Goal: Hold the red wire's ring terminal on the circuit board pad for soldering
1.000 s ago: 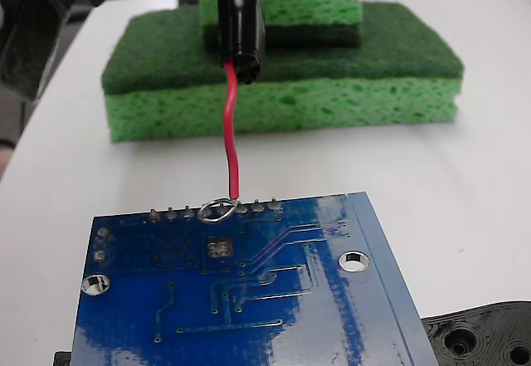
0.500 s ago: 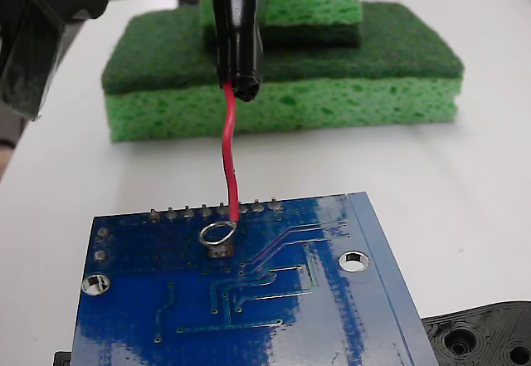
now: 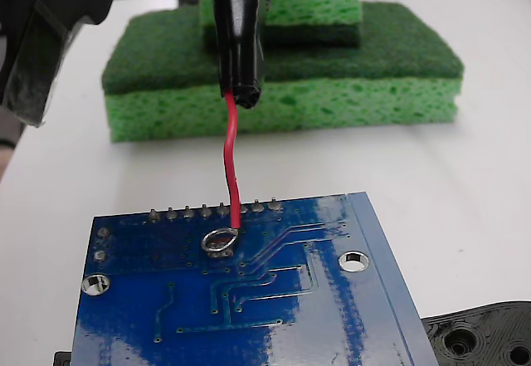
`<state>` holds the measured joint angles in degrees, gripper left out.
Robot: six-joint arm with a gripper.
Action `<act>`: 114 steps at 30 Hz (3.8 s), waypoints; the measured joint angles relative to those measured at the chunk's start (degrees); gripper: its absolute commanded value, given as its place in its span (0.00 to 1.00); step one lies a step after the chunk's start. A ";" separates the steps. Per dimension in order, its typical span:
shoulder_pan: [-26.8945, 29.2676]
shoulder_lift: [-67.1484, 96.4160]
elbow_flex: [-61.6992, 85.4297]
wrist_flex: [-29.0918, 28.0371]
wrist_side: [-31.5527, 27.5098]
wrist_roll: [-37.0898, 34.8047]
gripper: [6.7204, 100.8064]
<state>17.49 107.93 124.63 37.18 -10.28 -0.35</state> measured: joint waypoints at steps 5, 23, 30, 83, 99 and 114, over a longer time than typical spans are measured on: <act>0.00 -0.44 0.00 -0.09 0.00 0.00 0.99; 0.00 -0.26 0.00 0.18 0.00 -0.09 0.99; 0.00 -0.26 0.00 0.18 0.00 -0.09 0.99; -0.18 0.18 0.00 0.88 0.00 -0.53 0.99; -4.92 26.89 14.68 2.29 1.76 2.29 0.99; -7.38 63.46 40.78 7.91 4.22 5.54 0.99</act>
<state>10.11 171.39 165.41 45.09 -6.06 5.19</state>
